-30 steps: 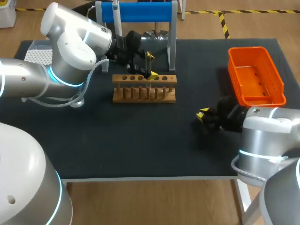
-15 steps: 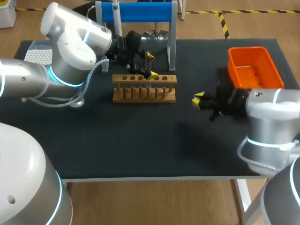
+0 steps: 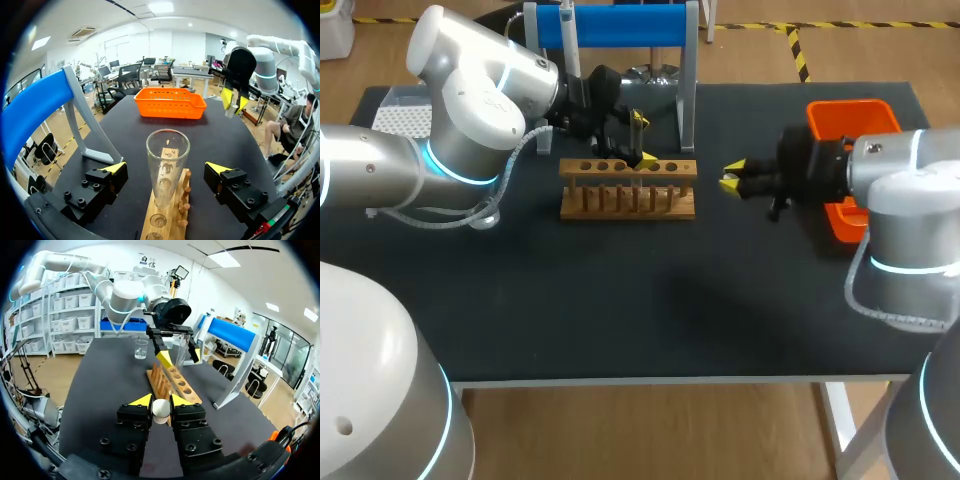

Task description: Invert the test tube, pick up the pipette, mount the tip to pipette, aspirate from beaker and dispense into the tube, eject the tip, return the pipette, and cap with the stopper.

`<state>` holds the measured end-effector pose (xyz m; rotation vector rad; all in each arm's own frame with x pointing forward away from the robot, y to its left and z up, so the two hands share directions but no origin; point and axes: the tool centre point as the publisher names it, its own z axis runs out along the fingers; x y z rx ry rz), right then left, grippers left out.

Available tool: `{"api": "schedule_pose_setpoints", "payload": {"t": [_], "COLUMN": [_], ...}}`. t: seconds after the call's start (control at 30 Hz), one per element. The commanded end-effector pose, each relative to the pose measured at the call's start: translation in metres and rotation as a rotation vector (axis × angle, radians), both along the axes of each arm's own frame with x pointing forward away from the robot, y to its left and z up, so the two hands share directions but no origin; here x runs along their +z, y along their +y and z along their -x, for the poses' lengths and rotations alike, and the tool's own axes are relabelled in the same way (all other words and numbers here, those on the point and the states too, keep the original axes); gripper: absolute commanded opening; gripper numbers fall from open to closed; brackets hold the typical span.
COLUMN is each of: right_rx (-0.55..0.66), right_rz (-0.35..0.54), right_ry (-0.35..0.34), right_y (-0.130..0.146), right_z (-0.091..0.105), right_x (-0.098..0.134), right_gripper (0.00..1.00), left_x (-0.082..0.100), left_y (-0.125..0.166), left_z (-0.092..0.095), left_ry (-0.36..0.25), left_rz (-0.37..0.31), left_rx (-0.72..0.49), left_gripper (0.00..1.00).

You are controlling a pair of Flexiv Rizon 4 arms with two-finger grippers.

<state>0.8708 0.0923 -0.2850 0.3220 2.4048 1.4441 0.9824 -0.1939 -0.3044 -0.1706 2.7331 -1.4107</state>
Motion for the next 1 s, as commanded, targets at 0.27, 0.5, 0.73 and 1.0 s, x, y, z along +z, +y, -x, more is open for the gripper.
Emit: {"api": "schedule_pose_setpoints", "payload": {"t": [0.27, 0.5, 0.73, 1.0], "right_rx": [0.08, 0.08, 0.135, 0.22], "right_rz": [0.012, 0.012, 0.01, 0.103], "right_ry": [0.05, 0.05, 0.047, 0.065], "right_y": [-0.002, -0.002, 0.01, 0.03], "right_z": [-0.002, -0.002, -0.022, -0.049], "right_x": [0.003, 0.003, 0.02, 0.043], "right_gripper": [0.0, 0.0, 0.0, 0.0], "left_x": [0.0, 0.0, 0.0, 0.0], "left_y": [-0.001, -0.001, -0.001, -0.001], "left_z": [-0.001, -0.001, -0.001, -0.001], "left_ry": [0.002, 0.002, 0.002, 0.002], "left_rz": [-0.001, -0.001, -0.001, -0.001], "left_rx": [-0.001, -0.001, -0.001, -0.001], "left_gripper": [1.0, 1.0, 1.0, 1.0]}}
